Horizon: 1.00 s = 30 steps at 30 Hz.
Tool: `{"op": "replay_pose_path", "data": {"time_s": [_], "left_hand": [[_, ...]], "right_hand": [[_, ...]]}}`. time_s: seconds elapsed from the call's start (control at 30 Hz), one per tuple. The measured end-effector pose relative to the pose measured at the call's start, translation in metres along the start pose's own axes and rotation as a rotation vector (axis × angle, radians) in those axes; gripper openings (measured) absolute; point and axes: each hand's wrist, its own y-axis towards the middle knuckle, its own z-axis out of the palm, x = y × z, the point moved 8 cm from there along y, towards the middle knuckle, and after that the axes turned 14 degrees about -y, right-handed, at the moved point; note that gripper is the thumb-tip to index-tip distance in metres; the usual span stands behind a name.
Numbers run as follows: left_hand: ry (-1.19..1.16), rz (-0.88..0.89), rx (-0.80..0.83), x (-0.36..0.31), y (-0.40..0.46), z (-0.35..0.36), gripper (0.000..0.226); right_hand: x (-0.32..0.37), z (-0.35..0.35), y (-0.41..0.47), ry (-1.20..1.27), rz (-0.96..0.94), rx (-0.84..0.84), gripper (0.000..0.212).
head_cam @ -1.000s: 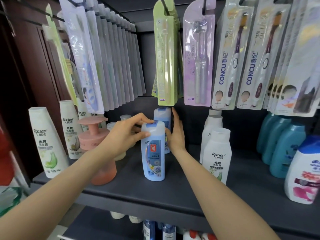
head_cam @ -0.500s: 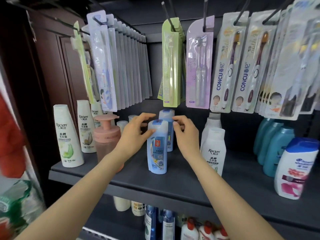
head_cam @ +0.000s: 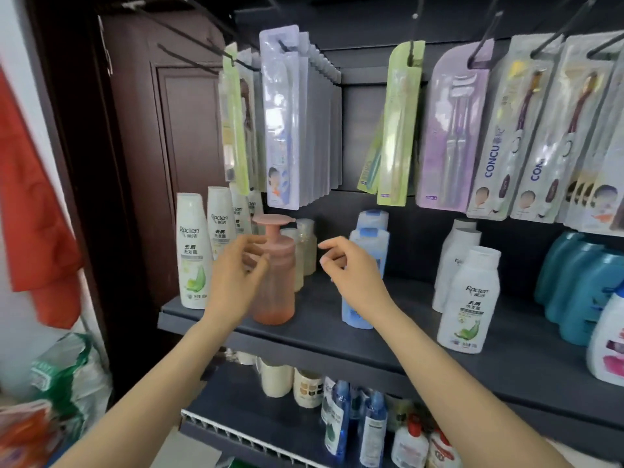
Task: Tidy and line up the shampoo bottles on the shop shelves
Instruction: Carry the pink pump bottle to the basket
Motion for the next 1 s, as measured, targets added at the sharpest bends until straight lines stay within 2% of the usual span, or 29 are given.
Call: {"op": "replay_pose_path", "data": {"time_s": [0.1,0.17,0.27,0.43,0.63,1.0], "left_hand": [[0.000,-0.078,0.037,0.032,0.014,-0.020,0.033],[-0.017,-0.131,0.138,0.050,0.023,-0.022,0.048],[-0.007,-0.114,0.327,0.064,0.035,-0.015,0.066],[-0.248,-0.169,0.570,0.072,0.035,0.002,0.070],[-0.305,-0.157,0.549,0.072,0.039,-0.002,0.062],[-0.276,-0.189,0.465,0.074,0.041,-0.003,0.067]], "right_hand": [[0.009,0.034,0.004,-0.090,0.049,0.044,0.037],[0.011,0.053,0.005,-0.129,0.098,0.063,0.053],[0.011,0.074,0.005,-0.128,0.153,0.033,0.068],[0.009,0.093,0.001,-0.021,0.225,-0.081,0.079],[0.010,0.110,-0.006,0.046,0.235,-0.170,0.094],[0.011,0.110,-0.009,0.013,0.237,-0.298,0.094]]}}
